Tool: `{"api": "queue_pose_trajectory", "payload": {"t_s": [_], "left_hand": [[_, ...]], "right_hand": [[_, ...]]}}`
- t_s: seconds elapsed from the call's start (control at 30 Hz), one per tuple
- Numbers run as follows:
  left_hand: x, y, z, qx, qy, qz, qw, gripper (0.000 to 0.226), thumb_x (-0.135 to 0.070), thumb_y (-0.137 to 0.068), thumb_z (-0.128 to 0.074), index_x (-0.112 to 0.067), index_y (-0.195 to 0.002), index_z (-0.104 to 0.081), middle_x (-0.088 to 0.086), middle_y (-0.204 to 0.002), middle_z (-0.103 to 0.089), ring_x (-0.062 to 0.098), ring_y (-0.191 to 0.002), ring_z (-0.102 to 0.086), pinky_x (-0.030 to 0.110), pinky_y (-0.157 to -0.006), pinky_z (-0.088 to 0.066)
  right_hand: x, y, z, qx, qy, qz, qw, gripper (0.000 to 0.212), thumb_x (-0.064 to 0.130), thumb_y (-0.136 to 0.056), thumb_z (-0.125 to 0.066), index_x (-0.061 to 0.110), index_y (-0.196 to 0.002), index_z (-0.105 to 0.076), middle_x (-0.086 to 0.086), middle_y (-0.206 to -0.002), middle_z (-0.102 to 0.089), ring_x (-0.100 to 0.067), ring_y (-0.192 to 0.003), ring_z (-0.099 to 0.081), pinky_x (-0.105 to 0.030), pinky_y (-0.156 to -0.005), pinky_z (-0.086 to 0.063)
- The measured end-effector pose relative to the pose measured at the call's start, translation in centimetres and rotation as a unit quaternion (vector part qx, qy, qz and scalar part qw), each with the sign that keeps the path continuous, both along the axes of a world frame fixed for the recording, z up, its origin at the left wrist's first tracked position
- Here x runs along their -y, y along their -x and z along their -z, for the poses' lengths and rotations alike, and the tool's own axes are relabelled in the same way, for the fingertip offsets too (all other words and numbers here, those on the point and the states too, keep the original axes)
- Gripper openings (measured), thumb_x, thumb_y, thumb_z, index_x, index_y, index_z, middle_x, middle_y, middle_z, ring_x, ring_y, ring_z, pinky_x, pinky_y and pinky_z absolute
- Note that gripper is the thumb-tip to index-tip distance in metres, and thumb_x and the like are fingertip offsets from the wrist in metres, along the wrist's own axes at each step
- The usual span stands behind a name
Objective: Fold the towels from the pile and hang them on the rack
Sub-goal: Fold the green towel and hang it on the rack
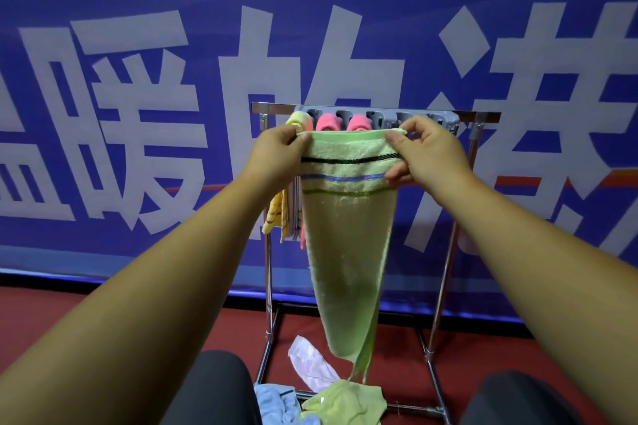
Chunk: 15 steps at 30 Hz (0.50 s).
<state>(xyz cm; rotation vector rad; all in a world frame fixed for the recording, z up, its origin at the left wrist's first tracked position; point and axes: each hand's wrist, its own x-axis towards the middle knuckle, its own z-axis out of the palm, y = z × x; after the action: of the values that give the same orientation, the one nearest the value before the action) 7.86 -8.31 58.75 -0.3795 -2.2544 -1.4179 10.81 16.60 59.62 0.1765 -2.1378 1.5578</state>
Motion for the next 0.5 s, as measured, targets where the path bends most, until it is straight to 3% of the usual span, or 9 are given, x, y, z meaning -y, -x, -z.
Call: {"api": "queue_pose_trajectory", "payload": {"t_s": [0.13, 0.3, 0.4, 0.5], "left_hand": [[-0.1, -0.4, -1.6, -0.026, 0.002, -0.023, 0.999, 0.033, -0.041, -0.111, -0.049, -0.020, -0.113, -0.074, 0.007, -0.102, -0.072, 0.029, -0.102, -0.070, 0.056, -0.091, -0.061], [-0.1, -0.5, -2.2, -0.019, -0.015, -0.023, 0.999, 0.029, -0.035, -0.111, -0.050, -0.020, -0.113, -0.075, 0.007, -0.104, -0.072, 0.028, -0.103, -0.070, 0.055, -0.092, -0.062], [0.4, -0.4, -2.9, -0.001, -0.088, 0.009, 0.996, 0.020, -0.028, -0.110, -0.057, -0.022, -0.108, -0.075, 0.005, -0.106, -0.074, 0.026, -0.104, -0.072, 0.050, -0.091, -0.064], [1.0, -0.1, -3.5, 0.003, -0.068, -0.004, 0.998, 0.018, -0.029, -0.108, -0.060, -0.023, -0.109, -0.077, 0.005, -0.104, -0.074, 0.026, -0.100, -0.073, 0.048, -0.085, -0.066]], "right_hand": [[0.2, 0.1, -0.7, 0.008, 0.040, -0.021, 0.999, 0.021, 0.029, -0.104, -0.071, 0.010, -0.106, -0.062, -0.027, -0.093, -0.069, -0.033, -0.062, -0.076, -0.042, -0.056, -0.065], [0.4, 0.6, -1.0, 0.006, 0.049, -0.016, 0.999, 0.023, 0.028, -0.102, -0.074, 0.007, -0.106, -0.065, -0.027, -0.084, -0.067, -0.036, -0.059, -0.073, -0.051, -0.060, -0.067], [0.2, 1.1, -1.3, -0.013, 0.012, 0.013, 1.000, 0.027, 0.036, -0.099, -0.076, 0.011, -0.103, -0.069, -0.008, -0.068, -0.067, -0.019, -0.050, -0.063, -0.037, -0.055, -0.062], [0.2, 1.7, -1.4, -0.017, -0.051, 0.031, 0.998, 0.031, 0.041, -0.099, -0.075, 0.011, -0.100, -0.069, 0.000, -0.079, -0.068, -0.013, -0.059, -0.058, -0.027, -0.050, -0.055]]}}
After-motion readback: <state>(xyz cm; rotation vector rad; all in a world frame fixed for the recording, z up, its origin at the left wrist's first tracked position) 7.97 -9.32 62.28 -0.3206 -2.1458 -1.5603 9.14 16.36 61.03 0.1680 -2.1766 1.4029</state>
